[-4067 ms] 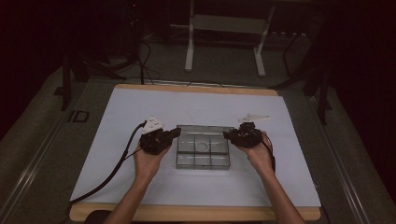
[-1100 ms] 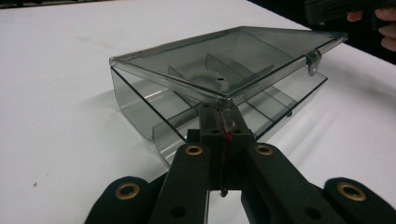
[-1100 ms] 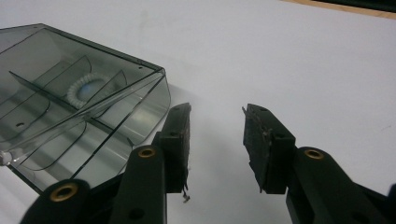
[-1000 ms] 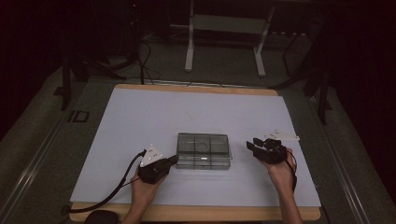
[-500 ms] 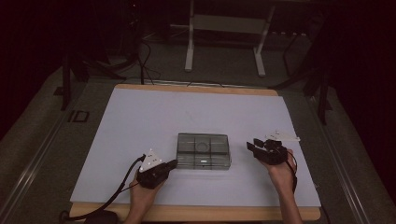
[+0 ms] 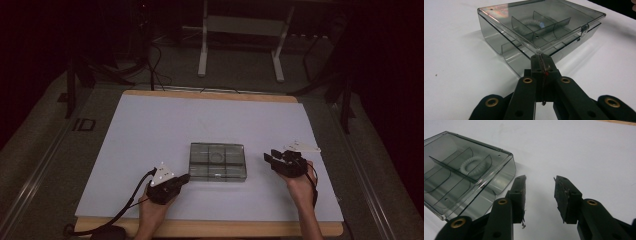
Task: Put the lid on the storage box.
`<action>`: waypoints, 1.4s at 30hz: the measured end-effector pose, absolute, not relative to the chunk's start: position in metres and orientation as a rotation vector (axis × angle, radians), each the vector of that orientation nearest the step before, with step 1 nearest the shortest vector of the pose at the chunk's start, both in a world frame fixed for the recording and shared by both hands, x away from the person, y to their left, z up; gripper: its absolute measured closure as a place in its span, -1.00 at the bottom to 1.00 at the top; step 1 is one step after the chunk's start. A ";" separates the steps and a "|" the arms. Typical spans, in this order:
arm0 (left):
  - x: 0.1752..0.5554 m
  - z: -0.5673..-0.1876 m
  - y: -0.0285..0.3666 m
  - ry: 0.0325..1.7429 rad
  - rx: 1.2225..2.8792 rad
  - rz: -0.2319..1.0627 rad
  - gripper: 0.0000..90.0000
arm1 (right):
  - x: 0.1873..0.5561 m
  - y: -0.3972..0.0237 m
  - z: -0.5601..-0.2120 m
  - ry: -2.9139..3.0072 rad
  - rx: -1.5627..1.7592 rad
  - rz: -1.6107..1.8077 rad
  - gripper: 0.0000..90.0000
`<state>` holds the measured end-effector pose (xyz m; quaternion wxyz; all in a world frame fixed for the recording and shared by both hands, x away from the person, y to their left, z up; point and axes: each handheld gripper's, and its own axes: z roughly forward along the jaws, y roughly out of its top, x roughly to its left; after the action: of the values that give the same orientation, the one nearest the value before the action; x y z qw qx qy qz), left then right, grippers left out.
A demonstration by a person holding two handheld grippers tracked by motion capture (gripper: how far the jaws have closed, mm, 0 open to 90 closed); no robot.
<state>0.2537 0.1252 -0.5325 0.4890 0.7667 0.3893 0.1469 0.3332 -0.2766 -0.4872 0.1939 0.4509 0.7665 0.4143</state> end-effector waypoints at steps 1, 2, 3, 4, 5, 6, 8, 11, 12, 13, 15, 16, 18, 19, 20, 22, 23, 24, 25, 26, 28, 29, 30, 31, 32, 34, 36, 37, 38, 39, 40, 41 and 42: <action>0.254 -0.533 0.125 0.947 1.866 0.357 1.00 | 0.333 -0.277 -0.487 2.149 1.265 1.163 0.37; 0.254 -0.533 0.126 0.947 1.867 0.356 1.00 | 0.333 -0.277 -0.488 2.149 1.266 1.164 0.37; 0.253 -0.534 0.126 0.948 1.868 0.354 1.00 | 0.333 -0.277 -0.488 2.149 1.265 1.164 0.37; 0.253 -0.534 0.126 0.949 1.868 0.353 1.00 | 0.333 -0.277 -0.488 2.149 1.267 1.165 0.37; 0.253 -0.534 0.126 0.949 1.869 0.351 1.00 | 0.333 -0.277 -0.488 2.150 1.266 1.164 0.37; 0.253 -0.535 0.126 0.950 1.870 0.352 1.00 | 0.333 -0.277 -0.489 2.151 1.268 1.165 0.37; 0.252 -0.536 0.126 0.954 1.877 0.351 1.00 | 0.333 -0.277 -0.489 2.152 1.269 1.166 0.37; 0.251 -0.536 0.126 0.955 1.880 0.347 1.00 | 0.333 -0.277 -0.490 2.153 1.270 1.164 0.37; 0.251 -0.536 0.126 0.955 1.882 0.348 1.00 | 0.333 -0.277 -0.490 2.153 1.271 1.164 0.37; 0.250 -0.536 0.127 0.955 1.885 0.351 1.00 | 0.333 -0.277 -0.490 2.153 1.271 1.164 0.37; 0.250 -0.536 0.128 0.958 1.884 0.352 1.00 | 0.333 -0.277 -0.491 2.154 1.269 1.165 0.36; 0.250 -0.536 0.128 0.958 1.884 0.352 1.00 | 0.333 -0.277 -0.491 2.154 1.269 1.165 0.36; 0.249 -0.535 0.130 0.959 1.876 0.361 1.00 | 0.333 -0.277 -0.491 2.154 1.269 1.164 0.37; 0.249 -0.535 0.131 0.960 1.873 0.363 1.00 | 0.333 -0.277 -0.491 2.154 1.269 1.163 0.36; 0.248 -0.534 0.132 0.962 1.867 0.368 1.00 | 0.333 -0.277 -0.491 2.153 1.269 1.163 0.37; 0.249 -0.532 0.134 0.965 1.856 0.377 1.00 | 0.332 -0.277 -0.491 2.153 1.270 1.163 0.36; 0.249 -0.531 0.135 0.969 1.848 0.381 1.00 | 0.332 -0.277 -0.491 2.153 1.271 1.162 0.37; 0.249 -0.530 0.137 0.969 1.843 0.385 1.00 | 0.332 -0.277 -0.491 2.153 1.270 1.161 0.37; 0.250 -0.530 0.138 0.974 1.838 0.390 1.00 | 0.332 -0.278 -0.491 2.154 1.270 1.161 0.37; 0.250 -0.529 0.139 0.976 1.834 0.394 1.00 | 0.332 -0.278 -0.492 2.154 1.270 1.161 0.37; 0.252 -0.527 0.143 0.986 1.824 0.406 1.00 | 0.332 -0.278 -0.492 2.155 1.271 1.160 0.36; 0.253 -0.527 0.144 0.990 1.824 0.410 1.00 | 0.332 -0.277 -0.492 2.156 1.273 1.157 0.36; 0.254 -0.526 0.146 0.998 1.820 0.417 1.00 | 0.332 -0.277 -0.492 2.157 1.272 1.157 0.36; 0.255 -0.526 0.147 1.003 1.820 0.421 1.00 | 0.332 -0.277 -0.493 2.157 1.271 1.155 0.36; 0.257 -0.525 0.149 1.010 1.820 0.425 1.00 | 0.332 -0.277 -0.493 2.157 1.272 1.153 0.36; 0.261 -0.524 0.153 1.026 1.820 0.439 0.99 | 0.332 -0.277 -0.493 2.157 1.271 1.144 0.36; 0.265 -0.524 0.158 1.045 1.819 0.452 0.99 | 0.332 -0.277 -0.493 2.157 1.271 1.143 0.36; 0.267 -0.524 0.159 1.052 1.819 0.456 0.99 | 0.332 -0.278 -0.493 2.158 1.271 1.141 0.36; 0.269 -0.524 0.162 1.063 1.823 0.464 0.99 | 0.332 -0.278 -0.494 2.158 1.270 1.141 0.36; 0.271 -0.524 0.164 1.072 1.825 0.473 0.99 | 0.332 -0.278 -0.494 2.160 1.266 1.141 0.36; 0.273 -0.524 0.167 1.086 1.827 0.482 0.99 | 0.332 -0.278 -0.494 2.160 1.265 1.139 0.35; 0.275 -0.524 0.169 1.095 1.825 0.486 0.99 | 0.331 -0.279 -0.494 2.162 1.265 1.134 0.35; 0.277 -0.524 0.172 1.107 1.828 0.495 0.99 | 0.331 -0.279 -0.494 2.163 1.264 1.133 0.35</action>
<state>0.2775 0.1718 -0.5241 0.4566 0.7414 0.4490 0.2009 0.3313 -0.2789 -0.4937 0.1948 0.4510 0.7715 0.4043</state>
